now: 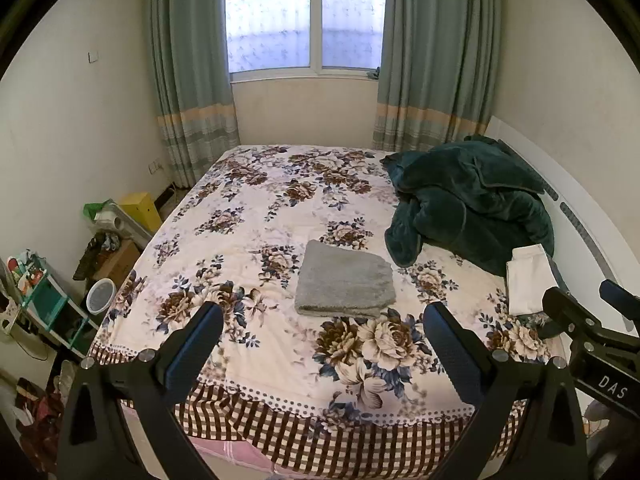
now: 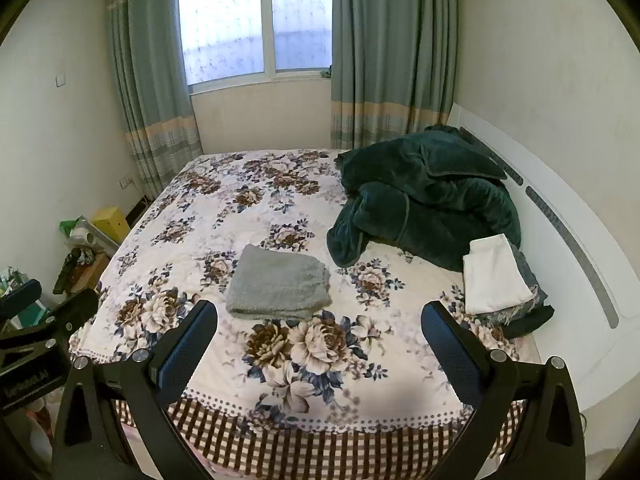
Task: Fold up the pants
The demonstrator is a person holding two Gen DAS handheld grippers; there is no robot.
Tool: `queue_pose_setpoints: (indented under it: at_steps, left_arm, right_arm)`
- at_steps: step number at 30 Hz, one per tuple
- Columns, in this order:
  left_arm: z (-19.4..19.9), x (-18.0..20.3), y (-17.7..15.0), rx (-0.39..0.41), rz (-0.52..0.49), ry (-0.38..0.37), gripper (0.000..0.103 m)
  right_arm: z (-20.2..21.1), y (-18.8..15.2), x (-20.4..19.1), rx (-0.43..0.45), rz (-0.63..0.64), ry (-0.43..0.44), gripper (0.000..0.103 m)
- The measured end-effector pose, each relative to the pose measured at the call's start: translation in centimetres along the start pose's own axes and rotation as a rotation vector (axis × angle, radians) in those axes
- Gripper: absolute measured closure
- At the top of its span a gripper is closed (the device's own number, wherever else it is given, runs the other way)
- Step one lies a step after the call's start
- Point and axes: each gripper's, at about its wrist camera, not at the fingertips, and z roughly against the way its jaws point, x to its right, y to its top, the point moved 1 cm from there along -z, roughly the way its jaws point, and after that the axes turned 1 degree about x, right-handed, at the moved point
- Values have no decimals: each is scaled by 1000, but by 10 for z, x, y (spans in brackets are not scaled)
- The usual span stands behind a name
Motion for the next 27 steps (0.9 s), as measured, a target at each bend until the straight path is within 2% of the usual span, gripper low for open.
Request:
queue_pose_setpoints:
  at_steps: [27]
  left_arm:
    - [4, -2, 1, 12, 1, 11, 1]
  right_arm:
    - [-2, -6, -3, 0, -2, 6, 0]
